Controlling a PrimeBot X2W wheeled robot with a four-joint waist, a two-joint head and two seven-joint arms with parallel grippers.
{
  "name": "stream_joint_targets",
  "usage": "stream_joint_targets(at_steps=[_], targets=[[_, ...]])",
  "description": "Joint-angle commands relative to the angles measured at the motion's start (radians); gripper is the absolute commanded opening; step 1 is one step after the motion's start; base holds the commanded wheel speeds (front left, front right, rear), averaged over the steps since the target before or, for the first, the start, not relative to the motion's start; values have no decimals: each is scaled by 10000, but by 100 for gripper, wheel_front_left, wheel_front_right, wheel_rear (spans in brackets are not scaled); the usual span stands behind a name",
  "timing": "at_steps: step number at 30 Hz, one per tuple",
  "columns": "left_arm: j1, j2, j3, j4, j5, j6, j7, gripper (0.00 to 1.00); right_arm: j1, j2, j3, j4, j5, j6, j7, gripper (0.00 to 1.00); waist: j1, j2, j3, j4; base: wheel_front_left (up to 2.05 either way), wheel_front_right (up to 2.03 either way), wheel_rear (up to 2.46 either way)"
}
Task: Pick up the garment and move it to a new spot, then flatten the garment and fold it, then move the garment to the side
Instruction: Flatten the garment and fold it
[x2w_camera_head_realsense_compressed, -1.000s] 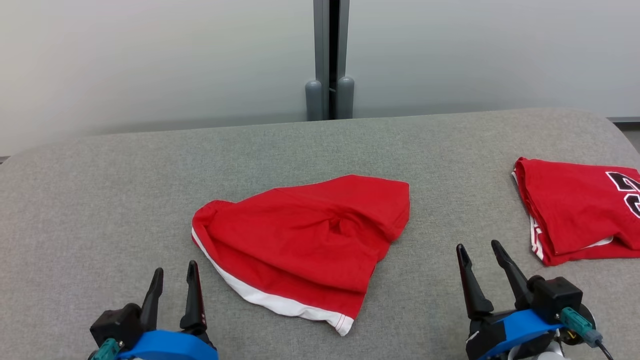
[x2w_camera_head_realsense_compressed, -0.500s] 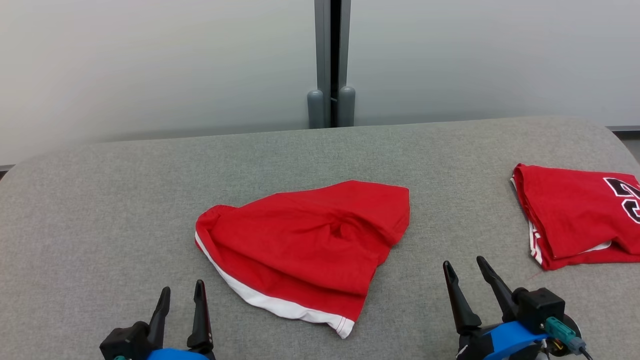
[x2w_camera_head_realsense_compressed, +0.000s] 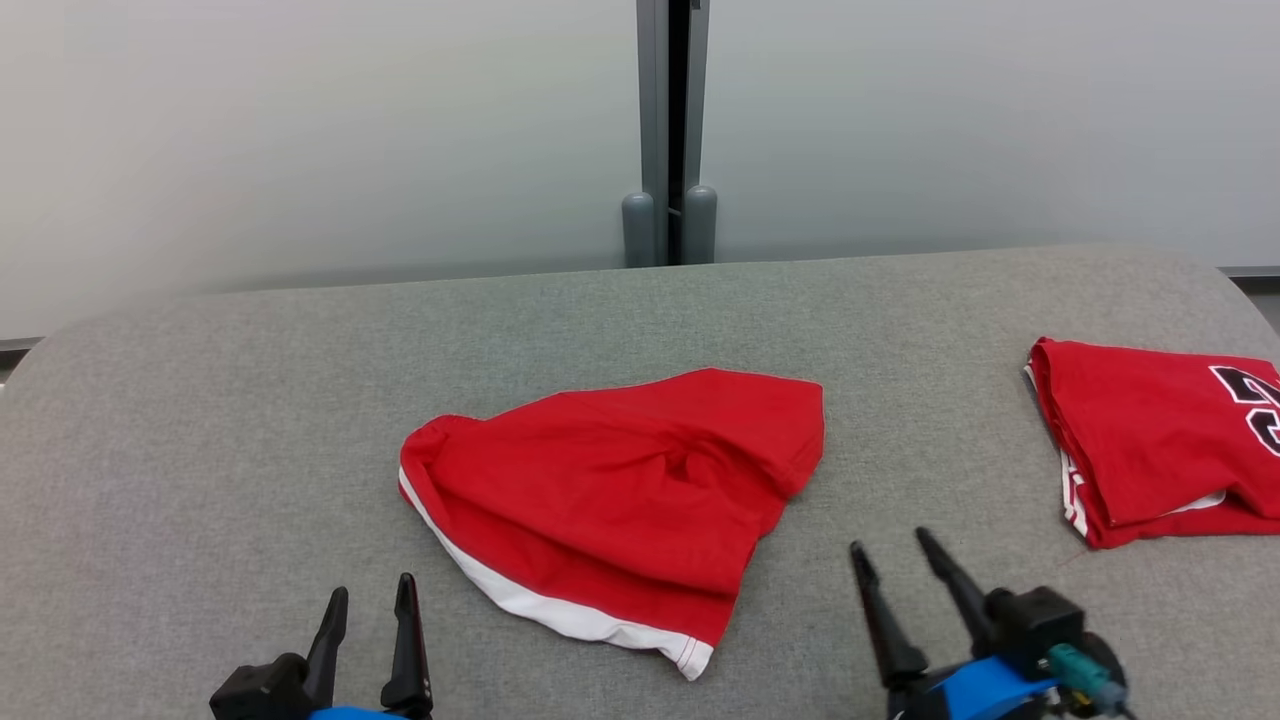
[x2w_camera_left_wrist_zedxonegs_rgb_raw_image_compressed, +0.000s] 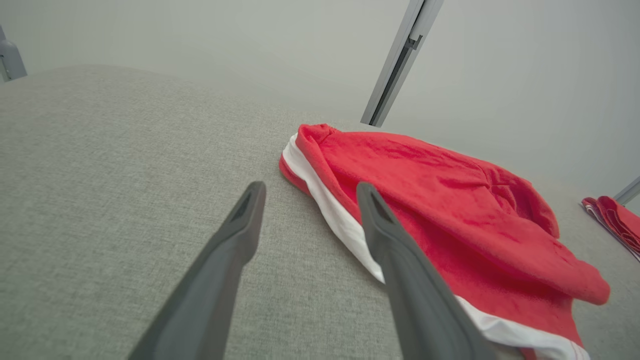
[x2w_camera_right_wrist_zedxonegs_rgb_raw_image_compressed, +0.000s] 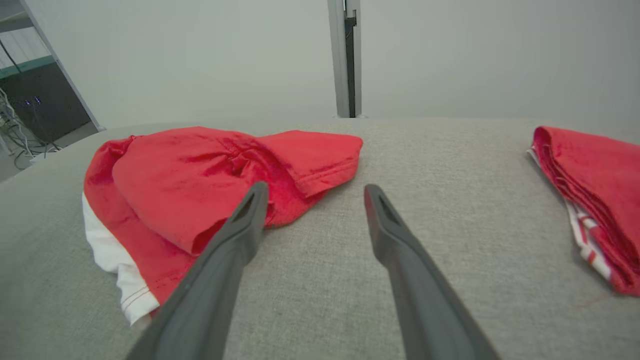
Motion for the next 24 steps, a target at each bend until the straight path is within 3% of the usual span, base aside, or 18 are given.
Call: stream_joint_targets(at_steps=[1, 10, 17, 18, 19, 20, 22, 24], targets=[[35, -29, 2, 55, 45, -37, -47, 100, 93, -10, 405, 143, -62, 1, -34, 100, 0, 0, -3, 47, 0, 0, 0], [-166, -53, -80, 136, 198, -50, -47, 100, -386, -20, 3180, 1353, 510, 1, 1154, 100, 0, 0, 119, 581, 0, 0, 0], [-313, -67, 33, 90, 297, -40, -47, 100, -1221, -20, 3772, 2265, 1171, 1, 1050, 100, 0, 0, 409, 1235, 0, 0, 0], [-316, -65, 51, 100, 320, -46, -47, 100, -1299, -20, 3823, 2384, 1286, 1, 1019, 89, 0, 0, 431, 1286, 0, 0, 0], [-323, -65, 75, 112, 334, -49, -47, 100, -1380, -18, 3859, 2501, 1359, 1, 994, 57, 0, 0, 449, 1325, 0, 0, 0], [-329, -66, 91, 120, 325, -57, -47, 100, -1469, -21, 3894, 2661, 1376, 1, 1015, 44, 0, 0, 461, 1354, 0, 0, 0], [-353, -77, 111, 147, 339, -67, -48, 100, -1680, -20, 3977, 3026, 1104, 1, 1098, 41, 0, 0, 489, 1392, 0, 0, 0], [-371, -87, 143, 164, 350, -63, -48, 100, -1849, -15, 4143, 3402, 715, 1, 1260, 47, 0, 0, 525, 1400, 0, 0, 0]])
